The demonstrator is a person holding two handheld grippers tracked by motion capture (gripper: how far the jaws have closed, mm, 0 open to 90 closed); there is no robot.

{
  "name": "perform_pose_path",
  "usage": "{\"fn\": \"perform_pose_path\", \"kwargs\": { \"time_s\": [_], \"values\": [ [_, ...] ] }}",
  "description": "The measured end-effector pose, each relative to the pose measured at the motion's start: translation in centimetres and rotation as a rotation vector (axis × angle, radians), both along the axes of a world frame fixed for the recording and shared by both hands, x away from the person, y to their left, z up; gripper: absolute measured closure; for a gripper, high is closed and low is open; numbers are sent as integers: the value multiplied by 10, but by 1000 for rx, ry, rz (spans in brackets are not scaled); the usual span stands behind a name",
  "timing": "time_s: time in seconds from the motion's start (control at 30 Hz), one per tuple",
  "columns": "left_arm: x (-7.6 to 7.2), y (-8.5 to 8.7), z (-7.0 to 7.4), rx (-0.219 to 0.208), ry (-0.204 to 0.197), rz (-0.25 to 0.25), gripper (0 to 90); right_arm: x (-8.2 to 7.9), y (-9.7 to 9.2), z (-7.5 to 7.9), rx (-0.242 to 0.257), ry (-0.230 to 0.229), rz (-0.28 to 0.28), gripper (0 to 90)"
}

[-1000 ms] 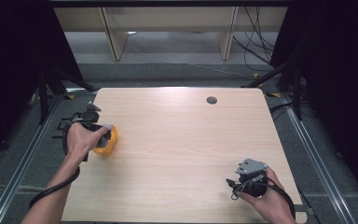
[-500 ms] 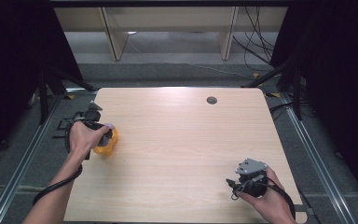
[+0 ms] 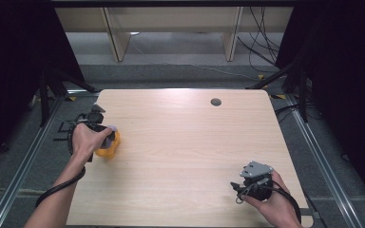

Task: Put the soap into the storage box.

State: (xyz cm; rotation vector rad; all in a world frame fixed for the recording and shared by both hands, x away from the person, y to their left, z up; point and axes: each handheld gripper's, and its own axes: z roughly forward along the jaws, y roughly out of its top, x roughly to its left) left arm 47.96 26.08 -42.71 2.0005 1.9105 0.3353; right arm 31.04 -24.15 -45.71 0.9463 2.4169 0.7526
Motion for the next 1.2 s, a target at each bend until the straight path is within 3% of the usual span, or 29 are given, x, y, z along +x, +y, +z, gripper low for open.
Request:
{"fn": "perform_pose_path", "kwargs": {
  "time_s": [0.57, 0.8, 0.93, 0.97, 1.2],
  "values": [
    [4, 5, -11, -14, 23, -10, 485, 1, 0, 0, -7, -6, 9, 297],
    [5, 5, -14, -2, 12, -21, 485, 1, 0, 0, -9, -5, 10, 297],
    [6, 5, -15, 11, 32, -48, 485, 1, 0, 0, -8, -5, 10, 297],
    [6, 5, -17, 12, 13, -55, 485, 1, 0, -1, -7, -8, 9, 297],
    [7, 6, -23, 36, 31, -82, 484, 1, 0, -1, -9, -5, 11, 297]
  ]
}}
